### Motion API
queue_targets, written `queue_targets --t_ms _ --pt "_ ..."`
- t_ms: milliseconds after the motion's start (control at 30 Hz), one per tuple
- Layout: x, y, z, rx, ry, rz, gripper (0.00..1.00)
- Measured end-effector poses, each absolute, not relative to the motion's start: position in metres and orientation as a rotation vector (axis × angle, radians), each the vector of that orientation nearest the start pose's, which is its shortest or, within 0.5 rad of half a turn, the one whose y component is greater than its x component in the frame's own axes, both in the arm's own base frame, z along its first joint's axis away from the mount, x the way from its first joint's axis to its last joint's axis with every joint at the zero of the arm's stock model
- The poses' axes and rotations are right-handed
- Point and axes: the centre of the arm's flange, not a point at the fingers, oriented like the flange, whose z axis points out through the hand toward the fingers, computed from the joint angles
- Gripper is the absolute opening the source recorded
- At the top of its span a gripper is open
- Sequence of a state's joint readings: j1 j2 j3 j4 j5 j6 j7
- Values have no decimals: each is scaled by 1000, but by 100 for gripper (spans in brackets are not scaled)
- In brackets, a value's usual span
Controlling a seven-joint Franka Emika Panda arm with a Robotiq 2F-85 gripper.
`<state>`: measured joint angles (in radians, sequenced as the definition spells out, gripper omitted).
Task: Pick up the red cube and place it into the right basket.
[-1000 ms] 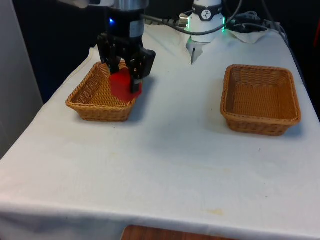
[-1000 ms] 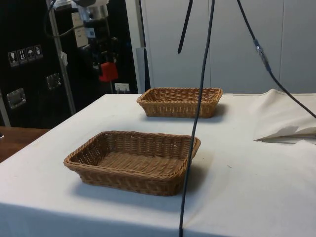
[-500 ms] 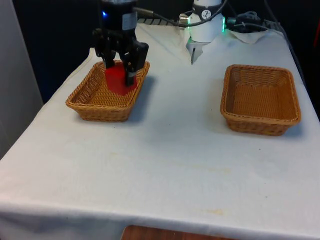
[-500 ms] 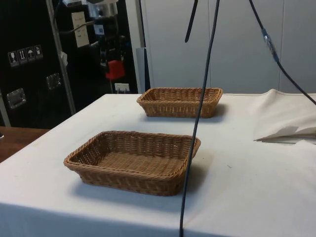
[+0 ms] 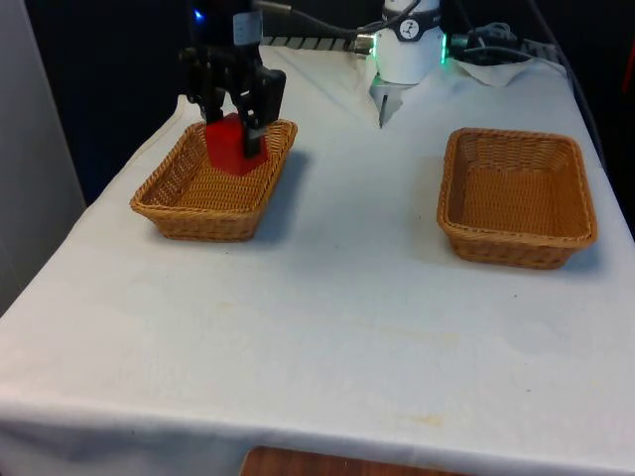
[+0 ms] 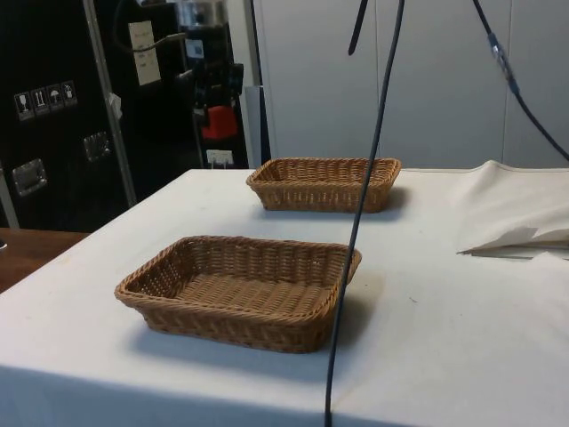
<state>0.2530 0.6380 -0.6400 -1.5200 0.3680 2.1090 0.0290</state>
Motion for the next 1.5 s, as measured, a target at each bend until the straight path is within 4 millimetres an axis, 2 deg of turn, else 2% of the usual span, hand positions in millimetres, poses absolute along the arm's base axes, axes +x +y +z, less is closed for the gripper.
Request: queue_targets --t_ms 200,433,600,1133,1500 --pt "673 -182 350 -3084 761 -131 2" --pt "652 -200 349 -3081 752 -158 2" --pt "646 -208 348 -3087 748 -163 2" --pt "616 -249 334 -3120 716 -177 2" --pt "591 -260 322 -3110 702 -188 2"
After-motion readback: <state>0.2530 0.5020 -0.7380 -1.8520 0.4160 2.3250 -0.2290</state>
